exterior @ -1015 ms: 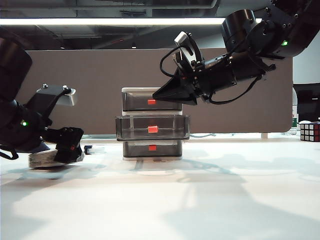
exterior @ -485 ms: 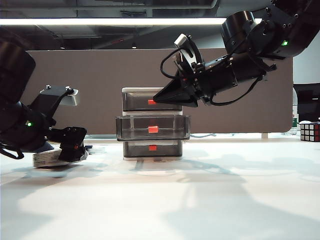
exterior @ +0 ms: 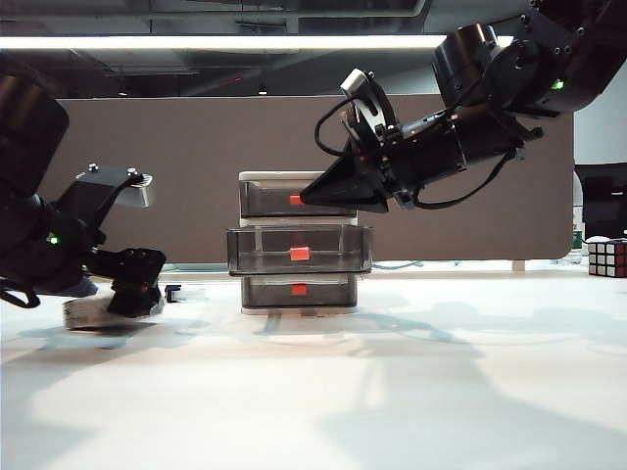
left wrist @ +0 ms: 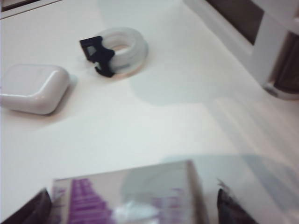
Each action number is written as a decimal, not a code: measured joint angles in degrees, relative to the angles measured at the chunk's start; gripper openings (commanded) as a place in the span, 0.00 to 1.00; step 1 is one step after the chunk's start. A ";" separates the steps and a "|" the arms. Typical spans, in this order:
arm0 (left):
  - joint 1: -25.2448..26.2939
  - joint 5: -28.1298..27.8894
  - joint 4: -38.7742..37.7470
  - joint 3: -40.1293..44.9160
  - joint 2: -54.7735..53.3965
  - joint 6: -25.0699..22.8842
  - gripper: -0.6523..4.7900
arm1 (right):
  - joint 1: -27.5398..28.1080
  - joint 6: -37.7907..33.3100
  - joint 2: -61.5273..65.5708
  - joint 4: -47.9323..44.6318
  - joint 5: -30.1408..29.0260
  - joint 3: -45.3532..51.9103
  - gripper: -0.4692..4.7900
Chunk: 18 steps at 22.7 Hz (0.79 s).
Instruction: Open the second layer of the drawer on the table, pick up a pack of napkins on the table and put it in, and finally close the drawer.
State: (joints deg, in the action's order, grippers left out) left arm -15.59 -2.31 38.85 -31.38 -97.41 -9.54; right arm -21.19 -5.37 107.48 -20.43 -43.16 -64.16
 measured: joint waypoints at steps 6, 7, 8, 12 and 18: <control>0.04 -0.31 -0.26 0.11 3.98 -0.98 1.00 | 0.00 0.85 0.00 1.05 0.00 0.00 0.08; 0.04 -0.31 0.17 0.11 4.26 -0.98 1.00 | 0.00 0.87 0.00 1.03 0.00 0.00 0.08; 0.04 -0.31 0.61 0.07 4.28 -0.98 1.00 | 0.00 0.87 -0.02 1.03 0.00 0.00 0.08; 0.57 -0.09 -1.09 0.09 3.98 -0.98 1.00 | 0.00 0.90 -0.02 1.03 0.00 0.00 0.08; 2.21 2.38 -1.99 0.09 3.96 -0.35 1.00 | 0.00 0.87 0.00 1.09 0.00 0.00 0.08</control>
State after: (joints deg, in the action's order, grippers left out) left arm -13.39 0.08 36.86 -31.29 -93.45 -9.89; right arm -21.19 -4.49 107.48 -19.33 -43.16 -64.16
